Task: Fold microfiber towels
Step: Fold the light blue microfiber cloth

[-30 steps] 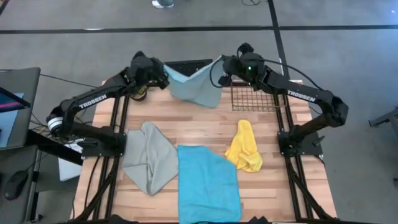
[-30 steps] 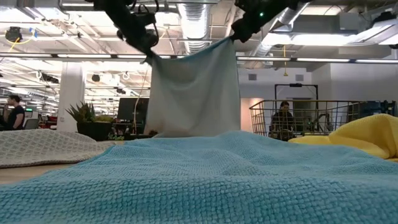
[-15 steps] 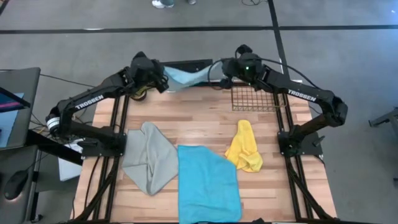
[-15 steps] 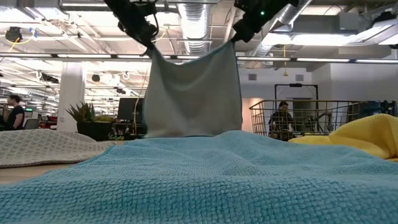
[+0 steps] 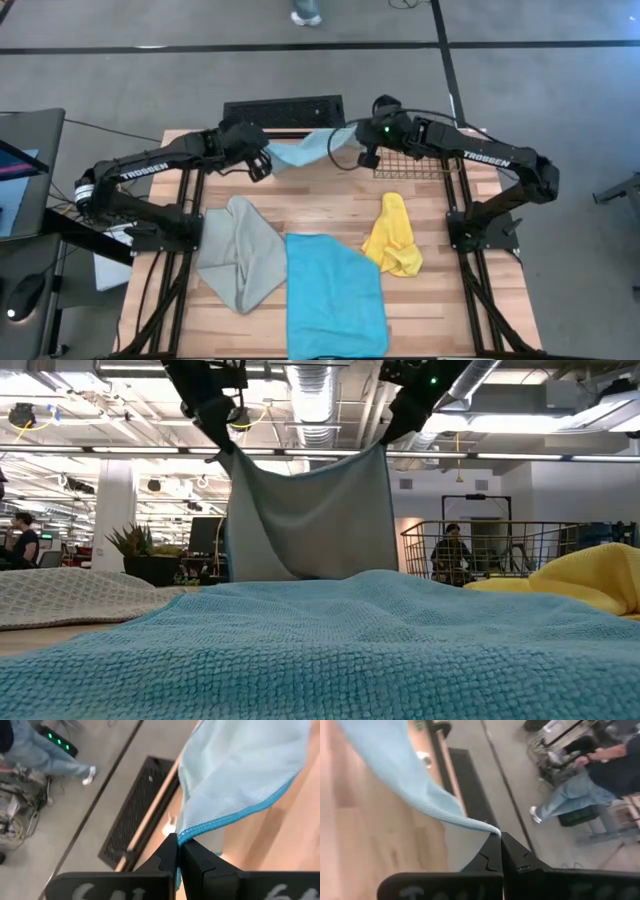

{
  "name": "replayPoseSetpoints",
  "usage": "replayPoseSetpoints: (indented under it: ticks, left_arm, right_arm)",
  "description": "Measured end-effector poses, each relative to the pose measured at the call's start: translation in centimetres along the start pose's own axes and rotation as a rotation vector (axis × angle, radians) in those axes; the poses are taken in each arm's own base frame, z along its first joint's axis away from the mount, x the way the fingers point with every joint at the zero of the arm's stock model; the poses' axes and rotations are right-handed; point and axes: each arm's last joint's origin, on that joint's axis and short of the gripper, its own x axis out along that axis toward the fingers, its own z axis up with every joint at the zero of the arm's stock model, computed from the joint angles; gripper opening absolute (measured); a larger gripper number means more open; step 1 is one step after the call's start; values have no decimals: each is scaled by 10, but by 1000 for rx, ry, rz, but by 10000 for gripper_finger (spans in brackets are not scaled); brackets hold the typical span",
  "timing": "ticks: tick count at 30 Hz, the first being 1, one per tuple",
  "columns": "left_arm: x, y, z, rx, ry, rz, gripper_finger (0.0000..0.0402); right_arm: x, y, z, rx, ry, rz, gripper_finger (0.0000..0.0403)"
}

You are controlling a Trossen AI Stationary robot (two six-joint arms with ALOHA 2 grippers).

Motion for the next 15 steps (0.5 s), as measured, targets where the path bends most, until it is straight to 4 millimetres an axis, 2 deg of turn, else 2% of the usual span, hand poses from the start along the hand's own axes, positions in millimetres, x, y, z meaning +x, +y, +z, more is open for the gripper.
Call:
replayPoseSetpoints:
  ticks: [9, 15]
  left_arm:
    - [-11, -19, -15, 8, 122, -73, 0]
    - [-19, -33, -20, -11, 169, -197, 0]
  right_arm:
    - [-9, 24, -5, -22, 99, 108, 2]
    - [-18, 40, -7, -23, 162, 171, 2]
